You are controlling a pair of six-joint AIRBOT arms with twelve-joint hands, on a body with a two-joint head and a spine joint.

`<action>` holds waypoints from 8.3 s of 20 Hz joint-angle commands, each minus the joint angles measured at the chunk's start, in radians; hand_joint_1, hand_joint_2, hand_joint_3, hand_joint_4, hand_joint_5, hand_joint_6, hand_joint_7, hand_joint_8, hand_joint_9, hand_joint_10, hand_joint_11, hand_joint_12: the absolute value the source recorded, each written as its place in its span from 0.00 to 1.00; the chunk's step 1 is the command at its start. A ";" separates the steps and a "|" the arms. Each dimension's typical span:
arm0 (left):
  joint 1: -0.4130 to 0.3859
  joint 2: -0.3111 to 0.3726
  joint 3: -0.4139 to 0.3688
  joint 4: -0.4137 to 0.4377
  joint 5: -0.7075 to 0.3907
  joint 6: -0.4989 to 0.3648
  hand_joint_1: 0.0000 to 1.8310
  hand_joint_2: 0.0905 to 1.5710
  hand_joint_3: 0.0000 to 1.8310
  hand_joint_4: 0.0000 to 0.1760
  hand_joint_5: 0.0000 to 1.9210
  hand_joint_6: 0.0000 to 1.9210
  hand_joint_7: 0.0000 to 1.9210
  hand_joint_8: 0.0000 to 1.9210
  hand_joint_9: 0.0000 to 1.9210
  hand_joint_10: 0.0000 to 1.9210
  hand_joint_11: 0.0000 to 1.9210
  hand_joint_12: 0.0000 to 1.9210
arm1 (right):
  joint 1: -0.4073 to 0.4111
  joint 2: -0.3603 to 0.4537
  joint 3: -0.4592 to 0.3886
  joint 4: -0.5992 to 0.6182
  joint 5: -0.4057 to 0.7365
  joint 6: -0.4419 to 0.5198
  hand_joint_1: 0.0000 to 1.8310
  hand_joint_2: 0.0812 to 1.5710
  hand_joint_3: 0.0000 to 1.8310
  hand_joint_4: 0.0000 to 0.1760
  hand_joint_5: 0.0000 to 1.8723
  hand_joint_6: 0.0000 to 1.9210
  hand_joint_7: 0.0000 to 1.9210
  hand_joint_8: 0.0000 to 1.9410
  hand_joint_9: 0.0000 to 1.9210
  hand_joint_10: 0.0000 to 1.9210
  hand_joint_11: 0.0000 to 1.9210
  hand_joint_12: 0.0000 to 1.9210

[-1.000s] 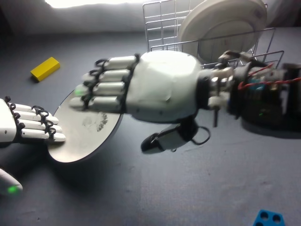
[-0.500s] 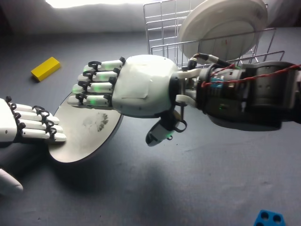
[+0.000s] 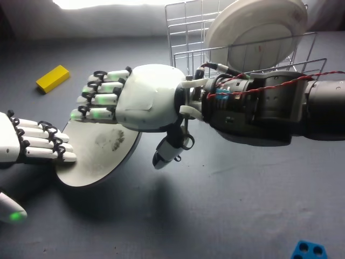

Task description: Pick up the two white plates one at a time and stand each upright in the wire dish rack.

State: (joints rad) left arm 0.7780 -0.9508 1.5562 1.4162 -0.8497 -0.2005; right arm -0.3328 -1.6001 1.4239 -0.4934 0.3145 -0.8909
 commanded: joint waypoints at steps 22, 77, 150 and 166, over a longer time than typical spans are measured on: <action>-0.007 -0.020 0.009 -0.014 -0.014 -0.004 0.00 0.67 0.00 0.00 0.01 0.00 0.01 0.00 0.01 0.00 0.00 0.00 | 0.011 -0.046 0.023 0.013 0.107 -0.018 0.68 0.59 0.01 0.00 0.18 0.02 0.16 0.01 0.15 0.03 0.00 0.56; -0.300 0.067 -0.037 0.051 -0.045 -0.063 0.00 0.68 0.00 0.00 0.02 0.00 0.02 0.01 0.01 0.00 0.00 0.00 | 0.354 0.337 -0.320 0.005 -0.050 0.816 0.75 0.68 0.00 0.00 0.51 0.55 0.54 0.43 0.49 0.56 0.47 0.49; -0.292 0.077 -0.044 0.051 -0.049 -0.075 0.00 0.67 0.00 0.00 0.03 0.01 0.03 0.01 0.02 0.01 0.01 0.00 | 0.280 0.462 -0.258 0.697 0.046 0.732 0.75 0.69 0.00 0.00 0.50 0.58 0.52 0.44 0.46 0.59 0.48 0.50; -0.292 0.073 -0.034 0.051 -0.049 -0.075 0.00 0.68 0.00 0.00 0.03 0.00 0.03 0.00 0.02 0.00 0.01 0.00 | 0.252 0.443 -0.173 0.664 -0.032 0.769 0.75 0.70 0.00 0.00 0.49 0.59 0.52 0.46 0.46 0.59 0.47 0.50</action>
State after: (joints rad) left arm 0.4931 -0.8825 1.5166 1.5295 -0.8772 -0.2714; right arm -0.0929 -1.1606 1.2510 0.1574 0.1570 -0.1368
